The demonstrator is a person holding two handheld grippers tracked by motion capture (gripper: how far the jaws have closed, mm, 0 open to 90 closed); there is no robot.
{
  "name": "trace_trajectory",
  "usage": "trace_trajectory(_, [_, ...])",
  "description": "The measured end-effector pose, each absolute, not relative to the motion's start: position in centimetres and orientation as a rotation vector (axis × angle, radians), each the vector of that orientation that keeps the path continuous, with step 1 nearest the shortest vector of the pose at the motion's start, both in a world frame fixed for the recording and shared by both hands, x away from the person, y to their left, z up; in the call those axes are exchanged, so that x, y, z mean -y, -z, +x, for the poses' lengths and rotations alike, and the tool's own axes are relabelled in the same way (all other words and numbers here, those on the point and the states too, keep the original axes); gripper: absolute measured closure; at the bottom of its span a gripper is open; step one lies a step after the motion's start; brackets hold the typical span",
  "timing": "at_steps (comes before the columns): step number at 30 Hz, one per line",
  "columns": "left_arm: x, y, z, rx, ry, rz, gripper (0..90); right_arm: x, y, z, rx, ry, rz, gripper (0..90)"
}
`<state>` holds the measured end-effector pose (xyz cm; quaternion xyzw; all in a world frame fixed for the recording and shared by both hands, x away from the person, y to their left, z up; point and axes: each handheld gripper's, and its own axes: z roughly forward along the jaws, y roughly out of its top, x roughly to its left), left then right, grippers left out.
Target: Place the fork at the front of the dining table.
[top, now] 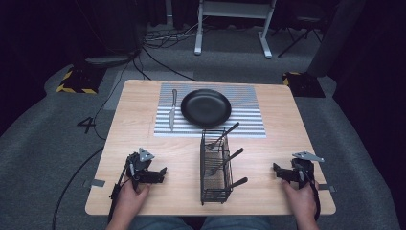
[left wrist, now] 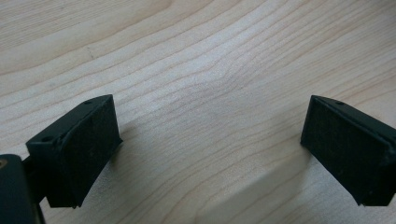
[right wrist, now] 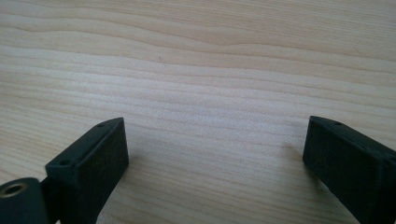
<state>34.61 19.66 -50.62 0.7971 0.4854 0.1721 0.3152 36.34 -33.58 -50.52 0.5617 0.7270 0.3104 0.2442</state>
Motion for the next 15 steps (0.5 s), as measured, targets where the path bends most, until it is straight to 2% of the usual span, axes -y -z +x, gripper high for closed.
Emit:
trace_trajectory(13, [-19.66, 50.62, 34.61, -1.279, -0.454, 2.1, 4.5, 33.97, 50.51, 36.63, -2.067, -0.882, 1.459, 6.7])
trace_trajectory(15, [-19.66, 50.62, 34.6, -1.28, -0.454, 2.1, 4.5, 33.99, 50.5, 36.54, -2.068, -0.883, 1.452, 9.4])
